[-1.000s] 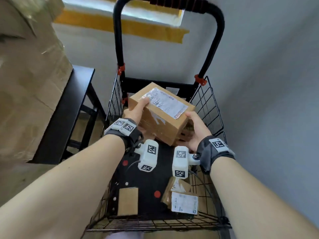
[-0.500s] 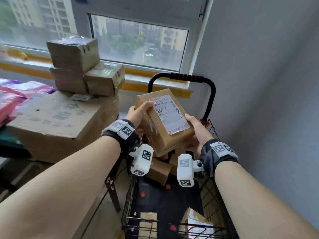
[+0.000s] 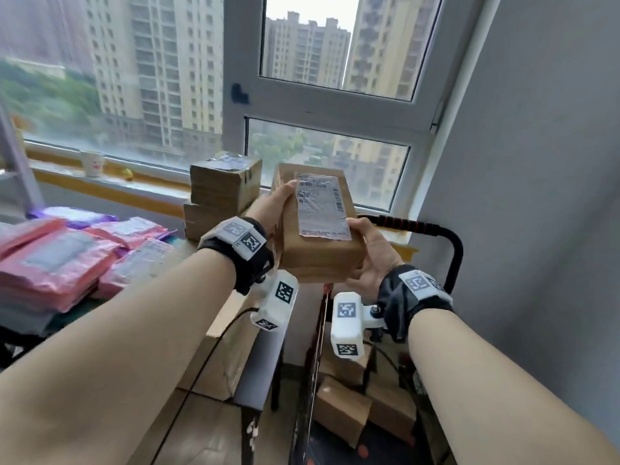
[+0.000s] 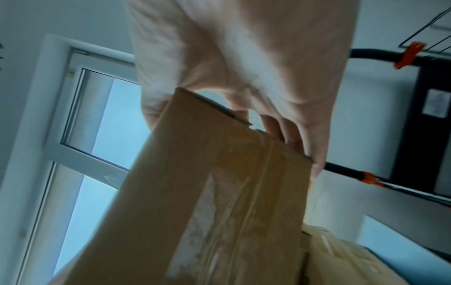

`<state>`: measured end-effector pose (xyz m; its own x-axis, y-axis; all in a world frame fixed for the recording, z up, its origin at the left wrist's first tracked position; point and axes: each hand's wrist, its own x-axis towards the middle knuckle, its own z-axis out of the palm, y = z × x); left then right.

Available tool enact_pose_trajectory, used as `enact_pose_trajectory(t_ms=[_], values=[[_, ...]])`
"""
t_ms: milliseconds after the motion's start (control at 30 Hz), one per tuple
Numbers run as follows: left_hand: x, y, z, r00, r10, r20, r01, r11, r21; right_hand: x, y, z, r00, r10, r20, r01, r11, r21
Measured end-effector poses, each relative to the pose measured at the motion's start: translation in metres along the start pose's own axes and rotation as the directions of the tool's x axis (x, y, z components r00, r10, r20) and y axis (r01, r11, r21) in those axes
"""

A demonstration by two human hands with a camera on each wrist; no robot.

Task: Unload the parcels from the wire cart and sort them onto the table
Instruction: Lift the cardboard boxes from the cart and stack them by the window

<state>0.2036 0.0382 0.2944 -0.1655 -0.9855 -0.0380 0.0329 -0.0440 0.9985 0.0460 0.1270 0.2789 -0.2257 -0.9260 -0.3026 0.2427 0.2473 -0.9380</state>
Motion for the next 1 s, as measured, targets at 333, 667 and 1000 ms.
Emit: enact_pose_trajectory(t_ms=[333, 667, 1000], values=[[0.100, 0.058, -0.071, 0.972, 0.225, 0.067, -0.234, 0.899, 0.370, 0.083, -0.062, 0.105, 0.980, -0.076, -0.183, 0.073, 0.997, -0.019], [0.169, 0.057, -0.126, 0.957, 0.250, 0.147, -0.282, 0.688, 0.669, 0.165, -0.063, 0.127, 0.899, -0.117, -0.421, 0.049, 0.985, -0.168], [0.210, 0.044, -0.143, 0.967, 0.245, 0.066, -0.177, 0.468, 0.866, 0.213, -0.055, 0.139, 0.899, -0.057, -0.434, -0.064, 0.964, -0.258]])
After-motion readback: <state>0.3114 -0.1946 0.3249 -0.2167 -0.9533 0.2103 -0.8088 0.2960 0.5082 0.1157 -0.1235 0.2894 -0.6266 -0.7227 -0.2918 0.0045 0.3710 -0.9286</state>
